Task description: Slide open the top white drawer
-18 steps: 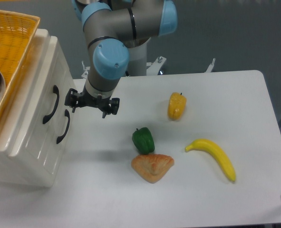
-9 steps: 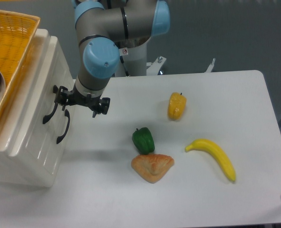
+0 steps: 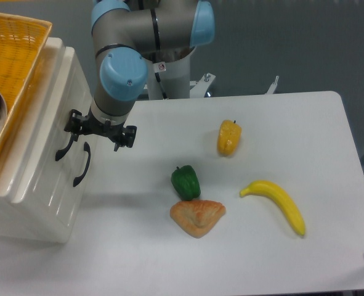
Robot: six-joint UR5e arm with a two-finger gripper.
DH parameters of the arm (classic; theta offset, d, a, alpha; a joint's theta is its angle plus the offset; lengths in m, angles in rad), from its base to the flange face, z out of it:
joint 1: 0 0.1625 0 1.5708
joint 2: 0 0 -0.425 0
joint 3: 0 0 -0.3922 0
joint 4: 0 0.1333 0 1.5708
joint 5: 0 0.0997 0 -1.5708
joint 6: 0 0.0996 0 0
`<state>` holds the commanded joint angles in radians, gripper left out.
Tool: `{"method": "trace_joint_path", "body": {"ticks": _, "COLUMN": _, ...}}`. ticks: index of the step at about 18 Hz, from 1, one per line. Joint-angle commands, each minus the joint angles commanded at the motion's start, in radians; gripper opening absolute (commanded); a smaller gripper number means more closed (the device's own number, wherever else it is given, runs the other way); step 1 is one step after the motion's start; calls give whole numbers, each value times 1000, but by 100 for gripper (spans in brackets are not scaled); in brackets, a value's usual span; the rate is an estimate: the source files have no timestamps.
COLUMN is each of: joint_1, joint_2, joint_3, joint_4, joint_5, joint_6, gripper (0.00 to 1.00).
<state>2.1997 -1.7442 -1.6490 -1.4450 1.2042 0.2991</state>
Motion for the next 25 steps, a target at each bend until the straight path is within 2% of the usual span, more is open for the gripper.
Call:
{"method": "trace_joint_path", "body": {"ticks": 3, "joint_1": -1, "joint_2": 9, "joint_3": 0, "joint_4": -15, "joint_5": 0, "joint_6": 0, "gripper": 100}}
{"method": "trace_joint_path", "body": {"ticks": 25, "joint_1": -31, "joint_2": 8, "joint_3": 2, "joint_4": -14, "joint_5": -9, "joint_6": 0, "gripper": 100}}
